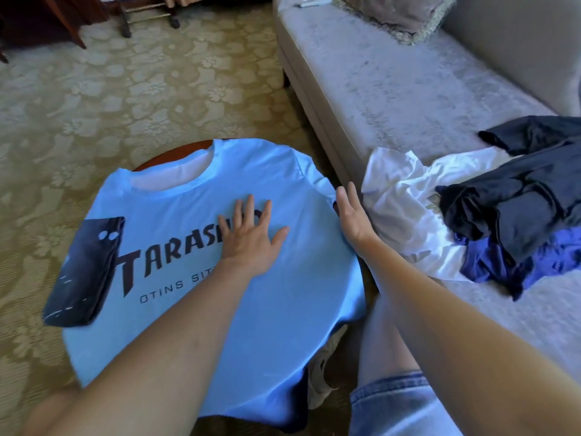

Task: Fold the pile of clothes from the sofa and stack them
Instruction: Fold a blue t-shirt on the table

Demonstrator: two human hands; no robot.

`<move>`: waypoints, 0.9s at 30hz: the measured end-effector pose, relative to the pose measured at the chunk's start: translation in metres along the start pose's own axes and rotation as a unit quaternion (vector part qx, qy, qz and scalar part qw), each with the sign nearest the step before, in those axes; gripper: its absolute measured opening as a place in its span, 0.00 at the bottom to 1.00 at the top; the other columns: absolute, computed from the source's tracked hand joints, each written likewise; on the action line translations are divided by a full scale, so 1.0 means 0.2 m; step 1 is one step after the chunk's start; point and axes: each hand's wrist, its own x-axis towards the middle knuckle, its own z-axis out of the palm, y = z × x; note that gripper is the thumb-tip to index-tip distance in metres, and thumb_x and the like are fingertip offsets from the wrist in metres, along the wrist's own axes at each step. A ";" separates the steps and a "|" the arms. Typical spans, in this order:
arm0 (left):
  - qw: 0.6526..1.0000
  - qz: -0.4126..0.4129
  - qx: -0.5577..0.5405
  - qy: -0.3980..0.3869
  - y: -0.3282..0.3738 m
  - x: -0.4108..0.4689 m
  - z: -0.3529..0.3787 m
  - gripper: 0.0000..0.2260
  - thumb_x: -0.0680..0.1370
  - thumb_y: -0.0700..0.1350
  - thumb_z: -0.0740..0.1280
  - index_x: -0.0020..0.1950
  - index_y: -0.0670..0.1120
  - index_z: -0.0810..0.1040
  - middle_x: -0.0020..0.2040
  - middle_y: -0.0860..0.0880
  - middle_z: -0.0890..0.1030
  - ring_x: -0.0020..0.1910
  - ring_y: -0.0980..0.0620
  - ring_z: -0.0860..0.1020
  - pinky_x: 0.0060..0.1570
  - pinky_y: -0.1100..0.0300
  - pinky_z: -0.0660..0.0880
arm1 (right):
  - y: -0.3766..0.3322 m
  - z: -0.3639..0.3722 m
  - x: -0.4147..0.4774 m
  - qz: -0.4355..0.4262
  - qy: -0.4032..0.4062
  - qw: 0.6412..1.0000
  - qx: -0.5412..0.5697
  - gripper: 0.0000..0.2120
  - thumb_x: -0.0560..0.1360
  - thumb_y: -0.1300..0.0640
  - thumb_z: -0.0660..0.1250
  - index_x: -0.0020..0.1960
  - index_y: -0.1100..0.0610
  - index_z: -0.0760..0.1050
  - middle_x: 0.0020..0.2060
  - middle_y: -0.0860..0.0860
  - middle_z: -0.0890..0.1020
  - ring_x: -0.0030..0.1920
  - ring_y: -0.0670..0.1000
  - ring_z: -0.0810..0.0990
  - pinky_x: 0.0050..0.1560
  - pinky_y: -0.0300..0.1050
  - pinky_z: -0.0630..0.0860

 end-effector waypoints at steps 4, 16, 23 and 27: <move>0.999 0.005 0.013 0.035 0.00 -0.02 0.03 0.31 0.80 0.64 0.45 0.80 0.54 0.43 0.80 0.49 0.39 0.78 0.46 0.38 0.74 0.39 0.38 | -0.01 -0.01 0.14 0.004 -0.010 0.998 0.064 0.30 0.83 0.42 0.50 0.80 0.53 0.49 0.78 0.46 0.53 0.77 0.47 0.54 0.64 0.34 0.51; 0.999 -0.013 0.024 0.024 0.01 -0.02 0.03 0.30 0.80 0.64 0.44 0.80 0.54 0.42 0.79 0.50 0.39 0.78 0.47 0.38 0.74 0.40 0.39 | -0.07 -0.06 0.21 -0.045 0.069 0.995 0.056 0.33 0.81 0.44 0.57 0.79 0.57 0.49 0.78 0.56 0.55 0.77 0.53 0.53 0.76 0.46 0.52; 0.999 -0.030 0.044 -0.013 -0.13 -0.03 -0.16 0.32 0.80 0.67 0.44 0.79 0.55 0.38 0.79 0.49 0.35 0.77 0.46 0.36 0.73 0.39 0.38 | -0.28 0.07 0.02 -0.330 -0.047 0.856 -0.395 0.41 0.75 0.34 0.53 0.78 0.59 0.53 0.74 0.63 0.61 0.74 0.62 0.58 0.73 0.57 0.55; 0.995 -0.092 0.046 -0.001 -0.42 -0.20 -0.23 0.32 0.80 0.66 0.45 0.79 0.55 0.40 0.79 0.49 0.36 0.78 0.46 0.37 0.74 0.39 0.40 | -0.16 0.27 -0.15 -0.300 -0.192 0.748 -0.560 0.43 0.74 0.31 0.58 0.79 0.54 0.49 0.79 0.50 0.45 0.78 0.53 0.43 0.75 0.62 0.42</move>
